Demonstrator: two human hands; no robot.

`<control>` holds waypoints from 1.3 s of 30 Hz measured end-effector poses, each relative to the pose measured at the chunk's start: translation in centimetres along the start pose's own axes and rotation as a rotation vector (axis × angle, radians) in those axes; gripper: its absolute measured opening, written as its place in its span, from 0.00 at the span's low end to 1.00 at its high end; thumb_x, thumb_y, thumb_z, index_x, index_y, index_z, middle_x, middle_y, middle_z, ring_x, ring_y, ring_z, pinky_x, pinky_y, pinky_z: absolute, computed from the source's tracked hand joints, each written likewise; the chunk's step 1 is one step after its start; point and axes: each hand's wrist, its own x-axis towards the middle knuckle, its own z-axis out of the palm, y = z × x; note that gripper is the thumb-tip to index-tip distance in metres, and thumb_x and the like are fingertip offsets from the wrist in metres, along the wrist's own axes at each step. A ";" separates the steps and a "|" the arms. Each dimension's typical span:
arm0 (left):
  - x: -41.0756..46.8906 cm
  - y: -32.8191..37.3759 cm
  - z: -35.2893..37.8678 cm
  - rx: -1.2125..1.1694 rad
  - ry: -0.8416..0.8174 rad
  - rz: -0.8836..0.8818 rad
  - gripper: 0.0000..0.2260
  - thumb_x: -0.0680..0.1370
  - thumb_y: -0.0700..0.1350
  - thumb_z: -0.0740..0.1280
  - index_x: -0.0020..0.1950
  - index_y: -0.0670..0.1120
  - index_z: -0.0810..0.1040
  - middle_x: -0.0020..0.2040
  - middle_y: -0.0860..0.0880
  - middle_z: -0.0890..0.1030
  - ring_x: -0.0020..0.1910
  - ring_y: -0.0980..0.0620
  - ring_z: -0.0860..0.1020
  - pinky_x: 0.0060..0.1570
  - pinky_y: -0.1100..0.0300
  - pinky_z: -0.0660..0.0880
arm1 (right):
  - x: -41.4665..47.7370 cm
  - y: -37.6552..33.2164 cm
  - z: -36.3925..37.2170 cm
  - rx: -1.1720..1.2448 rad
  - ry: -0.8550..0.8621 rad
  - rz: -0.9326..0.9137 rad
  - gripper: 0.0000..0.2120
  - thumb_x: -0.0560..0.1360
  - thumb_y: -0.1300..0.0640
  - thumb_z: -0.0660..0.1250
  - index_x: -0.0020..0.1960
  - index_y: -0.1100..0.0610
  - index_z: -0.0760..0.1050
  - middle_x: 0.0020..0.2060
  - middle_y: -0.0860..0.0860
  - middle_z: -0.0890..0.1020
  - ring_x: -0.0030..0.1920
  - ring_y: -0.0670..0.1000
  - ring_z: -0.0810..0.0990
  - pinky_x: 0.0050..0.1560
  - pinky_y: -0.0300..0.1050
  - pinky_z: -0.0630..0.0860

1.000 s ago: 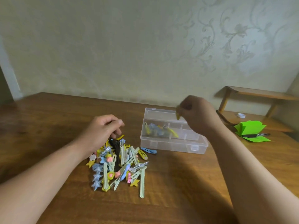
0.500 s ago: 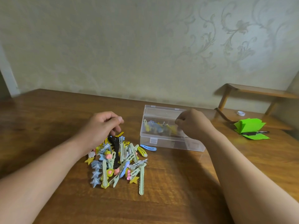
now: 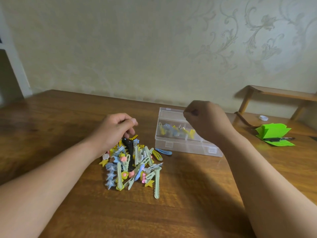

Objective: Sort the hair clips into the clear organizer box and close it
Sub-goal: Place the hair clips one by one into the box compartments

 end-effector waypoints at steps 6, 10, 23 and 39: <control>0.0 0.2 0.1 -0.047 -0.004 -0.004 0.09 0.85 0.47 0.67 0.51 0.47 0.87 0.43 0.45 0.87 0.40 0.53 0.82 0.50 0.51 0.77 | -1.9 -5.3 -1.2 -0.061 -0.309 -0.250 0.06 0.81 0.52 0.69 0.49 0.46 0.84 0.38 0.42 0.85 0.36 0.39 0.80 0.33 0.33 0.72; 0.0 0.0 -0.1 -0.035 -0.010 0.016 0.09 0.84 0.48 0.68 0.50 0.49 0.87 0.42 0.48 0.87 0.43 0.49 0.83 0.54 0.47 0.79 | -3.2 -6.6 0.5 -0.213 -0.478 -0.313 0.08 0.78 0.52 0.69 0.48 0.50 0.87 0.40 0.46 0.87 0.41 0.48 0.84 0.44 0.46 0.84; 0.1 0.1 -0.1 -0.010 -0.010 0.003 0.09 0.84 0.48 0.67 0.50 0.52 0.87 0.42 0.50 0.86 0.43 0.50 0.84 0.51 0.51 0.79 | -4.6 -7.8 1.8 -0.434 -0.446 -0.356 0.19 0.79 0.48 0.70 0.34 0.53 0.68 0.31 0.48 0.73 0.35 0.55 0.78 0.32 0.43 0.73; 0.0 0.2 0.3 -0.024 -0.007 -0.005 0.09 0.85 0.46 0.67 0.51 0.47 0.87 0.41 0.47 0.86 0.37 0.54 0.81 0.45 0.56 0.76 | 0.5 2.3 -2.6 0.030 -0.052 0.253 0.06 0.77 0.59 0.67 0.47 0.54 0.84 0.38 0.51 0.86 0.32 0.49 0.80 0.30 0.41 0.74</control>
